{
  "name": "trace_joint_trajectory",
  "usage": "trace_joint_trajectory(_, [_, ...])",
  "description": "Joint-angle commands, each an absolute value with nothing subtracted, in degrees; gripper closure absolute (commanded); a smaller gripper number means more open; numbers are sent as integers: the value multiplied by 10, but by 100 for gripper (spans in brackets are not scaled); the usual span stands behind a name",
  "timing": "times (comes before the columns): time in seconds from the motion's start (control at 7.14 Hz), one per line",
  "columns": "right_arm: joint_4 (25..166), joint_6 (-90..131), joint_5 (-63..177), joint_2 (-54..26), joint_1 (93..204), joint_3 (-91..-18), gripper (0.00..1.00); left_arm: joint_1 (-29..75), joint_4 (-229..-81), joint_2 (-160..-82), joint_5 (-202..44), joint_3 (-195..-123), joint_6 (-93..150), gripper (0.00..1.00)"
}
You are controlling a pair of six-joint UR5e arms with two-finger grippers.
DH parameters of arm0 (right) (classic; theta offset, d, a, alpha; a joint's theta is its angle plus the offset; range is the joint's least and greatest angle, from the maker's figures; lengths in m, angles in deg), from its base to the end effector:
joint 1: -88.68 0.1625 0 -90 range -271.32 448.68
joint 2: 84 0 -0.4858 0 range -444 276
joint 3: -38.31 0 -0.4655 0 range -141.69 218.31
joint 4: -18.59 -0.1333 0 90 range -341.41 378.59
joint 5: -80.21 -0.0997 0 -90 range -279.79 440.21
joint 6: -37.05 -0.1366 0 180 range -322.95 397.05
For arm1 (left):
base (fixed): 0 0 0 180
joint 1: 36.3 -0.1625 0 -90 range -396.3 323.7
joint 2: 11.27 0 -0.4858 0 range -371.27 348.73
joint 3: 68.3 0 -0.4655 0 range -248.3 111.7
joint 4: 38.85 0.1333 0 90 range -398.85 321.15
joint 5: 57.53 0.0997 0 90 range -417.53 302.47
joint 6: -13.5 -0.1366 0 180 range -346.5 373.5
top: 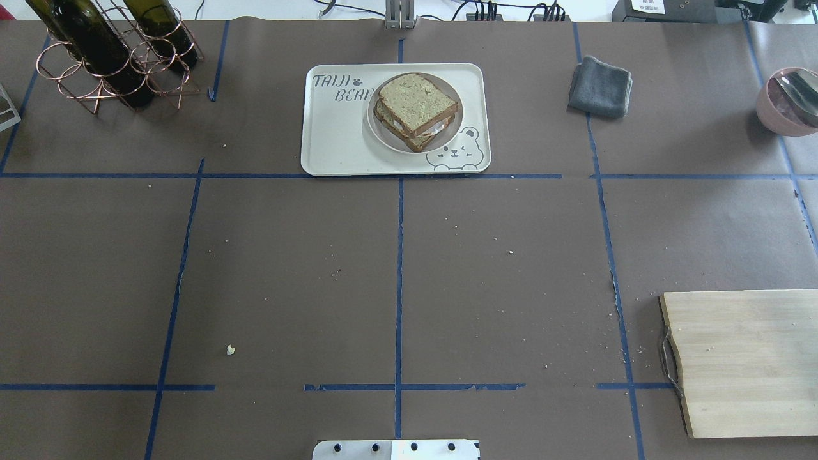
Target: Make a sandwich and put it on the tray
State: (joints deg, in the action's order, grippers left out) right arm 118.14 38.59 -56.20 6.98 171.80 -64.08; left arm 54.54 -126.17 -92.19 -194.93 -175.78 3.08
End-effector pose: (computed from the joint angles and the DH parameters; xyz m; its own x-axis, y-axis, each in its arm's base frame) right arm -0.0319 -0.5508 0.6470 0.6782 -0.1326 0.7228 0.1380 0.9891 0.0519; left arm -0.0400 -0.4917 0.6563 0.6693 0.2423 -0.7023 -0.1083 0.9670 0.2305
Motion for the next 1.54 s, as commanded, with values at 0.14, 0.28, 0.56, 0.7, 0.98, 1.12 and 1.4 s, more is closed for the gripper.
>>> trace_joint_trajectory(0.14, [1180,385,-583,79,1718,-654,0,543,-1258,-951,-1946,-1760,30,0])
trace_joint_trajectory(0.28, [1180,385,-588,73,1718,-657,0,544,-1258,-950,-1946,-1761,30,0])
trace_joint_trajectory(0.56, [1181,385,-595,78,1718,-675,0,543,-1260,-952,-1945,-1757,30,0])
trace_joint_trajectory(0.7, [1181,385,-601,79,1718,-674,0,543,-1261,-953,-1945,-1757,31,0])
trace_joint_trajectory(0.98, [1180,384,-619,80,1718,-677,0,541,-1261,-953,-1945,-1751,35,0])
trace_joint_trajectory(1.12, [1180,384,-620,78,1718,-677,0,541,-1260,-953,-1945,-1749,45,0])
trace_joint_trajectory(1.4, [1181,382,-619,78,1718,-676,0,538,-1258,-953,-1945,-1749,78,0])
